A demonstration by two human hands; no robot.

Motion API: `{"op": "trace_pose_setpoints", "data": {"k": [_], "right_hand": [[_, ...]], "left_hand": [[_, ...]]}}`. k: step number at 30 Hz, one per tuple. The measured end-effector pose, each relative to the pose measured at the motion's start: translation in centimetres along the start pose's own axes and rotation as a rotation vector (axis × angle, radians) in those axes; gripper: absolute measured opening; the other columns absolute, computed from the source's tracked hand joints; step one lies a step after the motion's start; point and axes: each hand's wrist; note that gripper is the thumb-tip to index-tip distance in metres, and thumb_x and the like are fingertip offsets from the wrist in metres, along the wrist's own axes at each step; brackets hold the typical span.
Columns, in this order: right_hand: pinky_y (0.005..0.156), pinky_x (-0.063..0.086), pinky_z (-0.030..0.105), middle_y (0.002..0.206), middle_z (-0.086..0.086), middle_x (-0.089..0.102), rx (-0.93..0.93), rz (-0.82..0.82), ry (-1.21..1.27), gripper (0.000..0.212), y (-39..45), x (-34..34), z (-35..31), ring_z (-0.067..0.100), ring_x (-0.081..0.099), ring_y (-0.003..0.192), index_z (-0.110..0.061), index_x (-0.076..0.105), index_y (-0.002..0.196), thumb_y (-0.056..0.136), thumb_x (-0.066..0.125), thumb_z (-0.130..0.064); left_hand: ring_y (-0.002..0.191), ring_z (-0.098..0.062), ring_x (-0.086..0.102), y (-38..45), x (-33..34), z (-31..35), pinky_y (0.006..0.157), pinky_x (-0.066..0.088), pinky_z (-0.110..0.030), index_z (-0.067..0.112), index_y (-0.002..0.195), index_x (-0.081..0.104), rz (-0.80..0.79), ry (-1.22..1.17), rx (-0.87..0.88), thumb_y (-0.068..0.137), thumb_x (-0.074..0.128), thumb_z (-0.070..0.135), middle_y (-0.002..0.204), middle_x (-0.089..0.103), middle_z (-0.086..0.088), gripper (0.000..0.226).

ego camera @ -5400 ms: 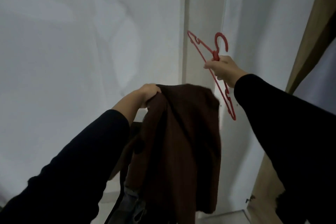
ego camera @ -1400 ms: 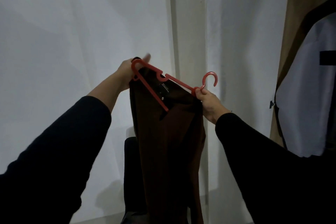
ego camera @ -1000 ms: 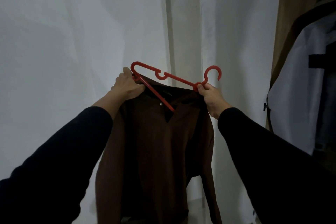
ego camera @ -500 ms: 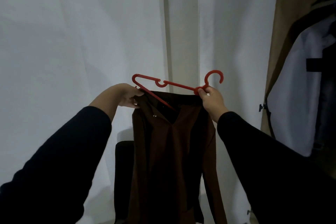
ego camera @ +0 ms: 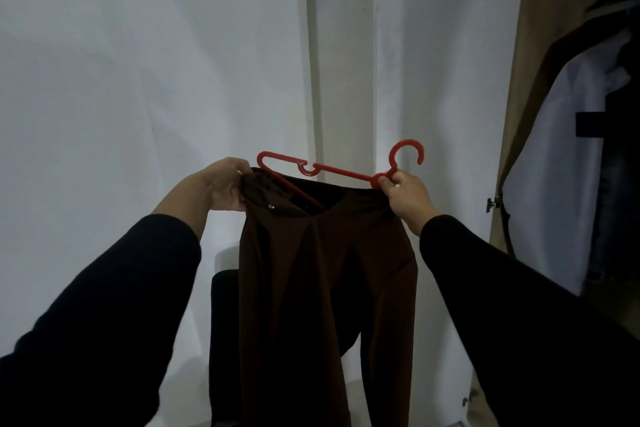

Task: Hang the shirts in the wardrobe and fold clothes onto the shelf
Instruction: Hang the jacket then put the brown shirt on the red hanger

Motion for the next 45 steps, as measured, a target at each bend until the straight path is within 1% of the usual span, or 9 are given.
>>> {"op": "trace_pose_setpoints", "data": {"k": [9,17,24,28,30,32,36,41,45], "right_hand": [[0.098,0.045,0.033,0.113,0.005,0.061,-0.015,-0.036,-0.138,0.034,-0.3,-0.3,0.2,0.021,0.055,0.112,-0.007,0.054,0.126,0.099,0.048,-0.026],[0.095,0.05,0.042,0.085,-0.011,0.055,-0.104,-0.002,-0.374,0.012,-0.6,-0.5,-0.1,0.015,0.06,0.095,-0.018,0.054,0.101,0.096,0.053,-0.029],[0.085,0.028,0.029,0.121,-0.003,0.046,-0.293,0.029,-0.578,0.027,-0.7,-1.0,-2.6,0.01,0.043,0.104,-0.016,0.065,0.112,0.096,0.051,-0.034],[0.098,0.04,0.04,0.1,-0.01,0.052,-0.307,-0.003,-0.513,0.019,-0.2,0.0,-3.6,0.006,0.05,0.089,-0.019,0.066,0.1,0.095,0.054,-0.032],[0.085,0.049,0.027,0.088,-0.013,0.053,-0.305,0.018,-0.414,0.019,0.0,-0.1,-3.9,0.003,0.053,0.076,-0.014,0.066,0.101,0.096,0.054,-0.027],[0.067,0.04,0.011,0.096,-0.005,0.056,-0.302,0.066,-0.329,0.025,0.2,-0.7,-4.4,0.003,0.051,0.076,-0.007,0.065,0.109,0.098,0.05,-0.024],[0.079,0.04,0.018,0.118,0.008,0.057,-0.286,0.127,-0.248,0.03,0.5,-2.1,-5.3,0.012,0.052,0.096,-0.004,0.063,0.116,0.099,0.048,-0.023],[0.082,0.046,0.022,0.114,0.007,0.059,-0.274,0.122,-0.23,0.028,0.6,-2.8,-5.3,0.016,0.057,0.099,-0.004,0.062,0.115,0.099,0.048,-0.023],[0.096,0.05,0.035,0.115,0.008,0.061,-0.218,0.108,-0.226,0.03,0.6,-2.8,-4.6,0.021,0.059,0.106,-0.006,0.06,0.118,0.099,0.047,-0.025]], "left_hand": [[0.09,-0.022,0.058,2.4,1.2,-0.8,0.075,0.05,-0.028,0.012,0.094,0.064,0.485,0.553,0.32,0.084,0.069,0.018,0.1,0.06,-0.007,0.012],[0.089,-0.03,0.056,2.7,1.9,-1.7,0.067,0.039,-0.031,0.009,0.096,0.066,0.663,1.195,0.73,0.085,0.05,0.004,0.096,0.059,-0.011,0.019],[0.088,-0.024,0.06,1.6,4.8,-1.3,0.07,0.049,-0.032,0.015,0.093,0.069,0.574,1.142,0.8,0.082,0.061,0.022,0.09,0.068,-0.004,0.015],[0.083,-0.02,0.062,1.4,7.2,-1.7,0.077,0.052,-0.032,0.015,0.09,0.07,0.47,1.06,0.985,0.081,0.064,0.027,0.087,0.07,0.0,0.016],[0.083,-0.018,0.061,1.4,7.4,-2.0,0.077,0.051,-0.031,0.018,0.089,0.069,0.441,1.047,1.043,0.08,0.064,0.031,0.085,0.066,0.003,0.016],[0.09,-0.013,0.055,1.8,6.8,-2.5,0.08,0.047,-0.029,0.024,0.096,0.064,0.373,1.04,1.034,0.078,0.063,0.043,0.096,0.06,0.007,0.026],[0.106,-0.012,0.044,2.7,4.3,-4.0,0.092,0.042,-0.027,0.023,0.127,0.045,0.224,0.963,0.823,0.085,0.058,0.051,0.124,0.041,0.002,0.053],[0.071,-0.017,0.049,2.8,3.3,-5.3,0.057,0.037,-0.021,0.011,0.104,0.046,0.241,0.836,0.681,0.102,0.031,0.032,0.079,0.052,0.0,0.026],[0.068,-0.021,0.05,3.0,3.0,-5.4,0.056,0.036,-0.027,0.014,0.093,0.045,0.403,0.934,0.768,0.102,0.024,0.037,0.072,0.052,-0.002,0.033]]}}
Point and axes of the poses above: each hand's wrist, its own y-axis towards the middle knuckle, its own x-axis out of the palm, z = x × y
